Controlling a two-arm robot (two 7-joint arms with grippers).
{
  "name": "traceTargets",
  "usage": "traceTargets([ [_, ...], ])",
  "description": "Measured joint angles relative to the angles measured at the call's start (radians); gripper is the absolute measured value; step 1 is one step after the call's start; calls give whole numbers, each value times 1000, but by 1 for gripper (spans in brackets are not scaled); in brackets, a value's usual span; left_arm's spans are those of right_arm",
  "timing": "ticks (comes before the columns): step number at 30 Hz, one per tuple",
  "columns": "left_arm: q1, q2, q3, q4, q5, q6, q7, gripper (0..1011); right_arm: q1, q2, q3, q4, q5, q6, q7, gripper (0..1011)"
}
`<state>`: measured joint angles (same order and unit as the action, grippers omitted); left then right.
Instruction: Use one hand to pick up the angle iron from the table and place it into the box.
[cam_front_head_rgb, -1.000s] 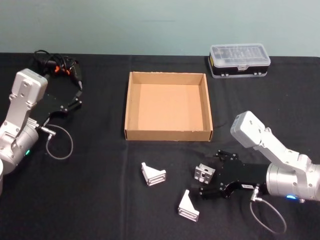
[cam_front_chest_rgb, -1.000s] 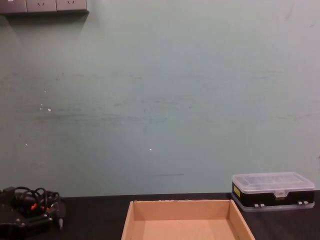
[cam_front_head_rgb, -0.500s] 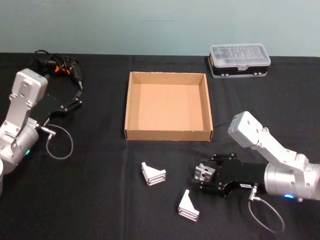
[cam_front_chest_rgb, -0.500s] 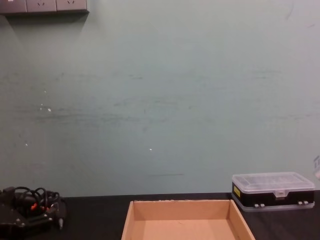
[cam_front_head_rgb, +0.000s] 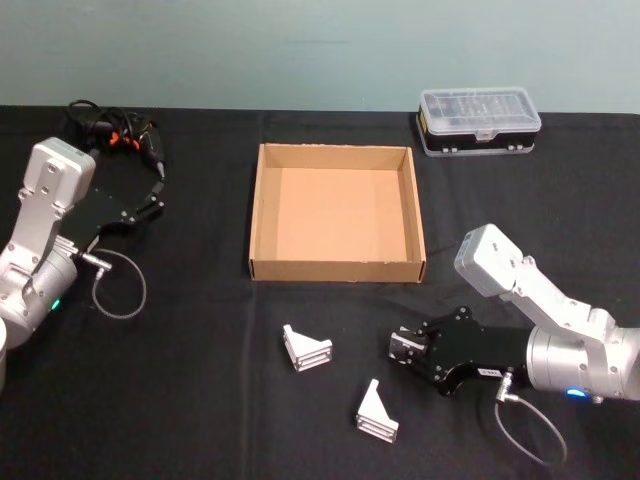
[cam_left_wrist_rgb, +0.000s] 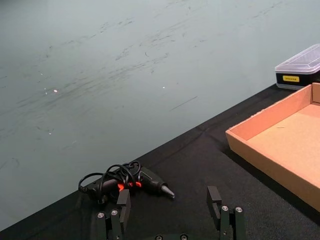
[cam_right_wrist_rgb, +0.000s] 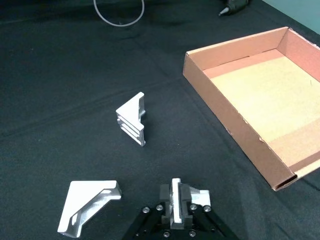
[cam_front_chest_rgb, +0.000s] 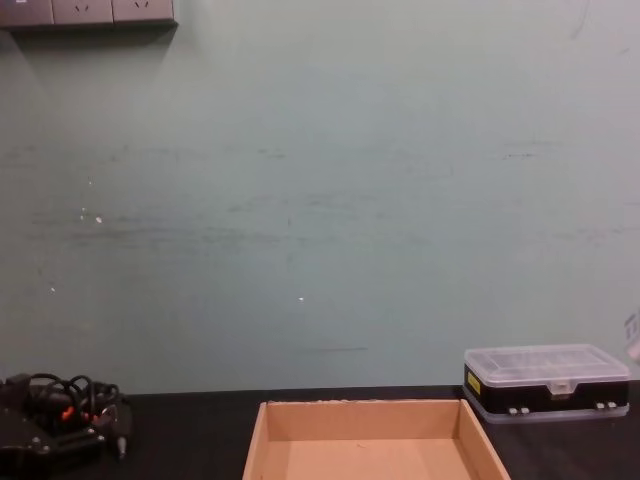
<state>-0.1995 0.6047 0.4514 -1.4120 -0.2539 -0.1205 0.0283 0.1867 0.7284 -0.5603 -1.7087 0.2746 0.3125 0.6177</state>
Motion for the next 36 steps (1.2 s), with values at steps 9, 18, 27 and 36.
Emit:
traceTargets([
  [9,0,0,0,0,0,0,0,1000,1,-5,-1,1,-3,-3,1,87],
  [18,0,0,0,0,0,0,0,1000,-5,-9,51,-39,48,-13,-18,87],
  [27,0,0,0,0,0,0,0,1000,45,-54,121,-61,73,-50,-99,86],
  [36,0,0,0,0,0,0,0,1000,178,-163,110,59,18,-101,-142,86],
])
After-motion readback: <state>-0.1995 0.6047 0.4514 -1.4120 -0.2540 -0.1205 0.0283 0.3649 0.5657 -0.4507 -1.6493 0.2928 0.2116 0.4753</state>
